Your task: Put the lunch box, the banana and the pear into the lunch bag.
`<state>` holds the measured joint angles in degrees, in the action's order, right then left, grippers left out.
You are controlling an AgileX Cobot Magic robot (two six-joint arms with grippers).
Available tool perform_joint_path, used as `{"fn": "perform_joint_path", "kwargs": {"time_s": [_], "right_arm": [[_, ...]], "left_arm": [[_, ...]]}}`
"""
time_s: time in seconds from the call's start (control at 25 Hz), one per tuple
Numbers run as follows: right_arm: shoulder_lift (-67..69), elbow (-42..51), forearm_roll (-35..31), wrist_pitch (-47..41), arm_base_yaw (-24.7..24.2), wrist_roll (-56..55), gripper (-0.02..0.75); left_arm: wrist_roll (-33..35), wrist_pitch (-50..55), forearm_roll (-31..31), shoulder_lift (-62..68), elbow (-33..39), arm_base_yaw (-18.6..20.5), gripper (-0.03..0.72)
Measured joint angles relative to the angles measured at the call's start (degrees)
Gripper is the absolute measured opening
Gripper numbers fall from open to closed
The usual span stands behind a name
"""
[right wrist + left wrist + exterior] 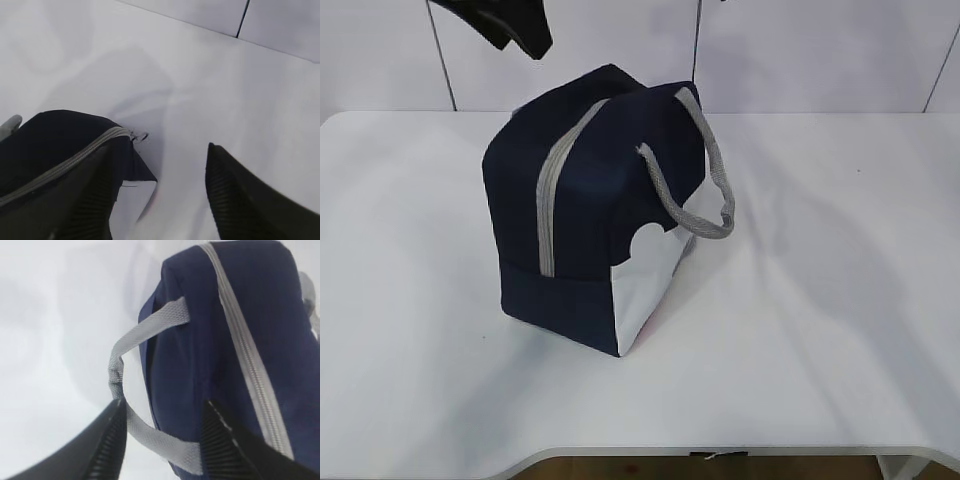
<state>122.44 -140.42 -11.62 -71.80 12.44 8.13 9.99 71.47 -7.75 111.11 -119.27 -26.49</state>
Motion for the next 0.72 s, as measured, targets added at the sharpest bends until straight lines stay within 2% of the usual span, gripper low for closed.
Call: {"fn": "perform_joint_path", "kwargs": {"time_s": [0.24,0.4,0.72], "right_arm": [[-7.29,5.15,1.05,-0.27,0.00,0.00,0.467],[-15.93,15.70,1.87,-0.38,0.00,0.00,0.467],[-39.67,38.14,2.23,-0.49,0.00,-0.85,0.467]], "left_arm": [[-5.02,0.10,0.62,-4.40,0.00,0.00,0.355],[-6.21,0.13,0.55,-8.32,1.88,0.00,0.354],[-6.40,0.41,3.54,-19.14,11.97,0.00,0.353]]}}
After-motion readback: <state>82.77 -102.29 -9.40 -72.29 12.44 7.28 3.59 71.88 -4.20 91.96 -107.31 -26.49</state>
